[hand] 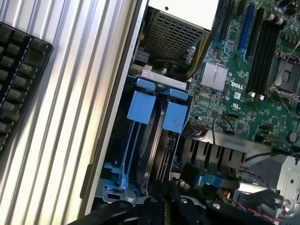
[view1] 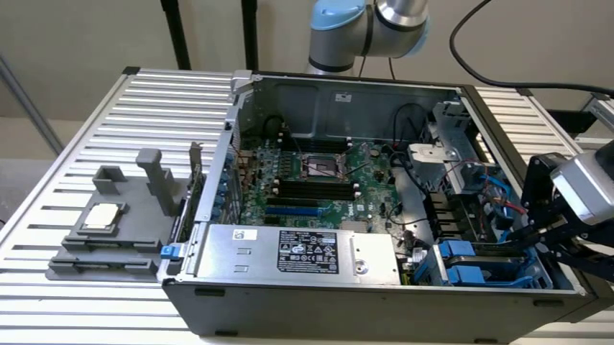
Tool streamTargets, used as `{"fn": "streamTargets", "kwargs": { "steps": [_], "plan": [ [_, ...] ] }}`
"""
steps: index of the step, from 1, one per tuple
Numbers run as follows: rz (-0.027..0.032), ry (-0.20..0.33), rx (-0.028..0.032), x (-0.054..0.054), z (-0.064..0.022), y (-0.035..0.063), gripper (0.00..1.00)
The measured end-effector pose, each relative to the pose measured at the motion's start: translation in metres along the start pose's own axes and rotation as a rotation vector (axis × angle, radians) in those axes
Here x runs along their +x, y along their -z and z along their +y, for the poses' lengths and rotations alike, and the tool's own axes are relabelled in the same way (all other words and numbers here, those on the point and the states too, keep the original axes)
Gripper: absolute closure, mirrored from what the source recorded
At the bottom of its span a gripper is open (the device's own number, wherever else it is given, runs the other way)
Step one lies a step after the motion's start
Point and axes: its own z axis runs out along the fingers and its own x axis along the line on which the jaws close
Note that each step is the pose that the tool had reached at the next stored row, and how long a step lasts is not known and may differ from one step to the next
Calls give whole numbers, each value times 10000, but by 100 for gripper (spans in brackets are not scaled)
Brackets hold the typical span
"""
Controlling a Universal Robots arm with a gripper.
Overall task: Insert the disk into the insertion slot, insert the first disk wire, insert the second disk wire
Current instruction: 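Insert the first disk wire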
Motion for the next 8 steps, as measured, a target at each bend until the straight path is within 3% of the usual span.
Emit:
{"fn": "streamTargets", "kwargs": {
  "steps": [8],
  "plan": [
    [21, 12, 45, -60, 229, 22, 84]
  ]
}}
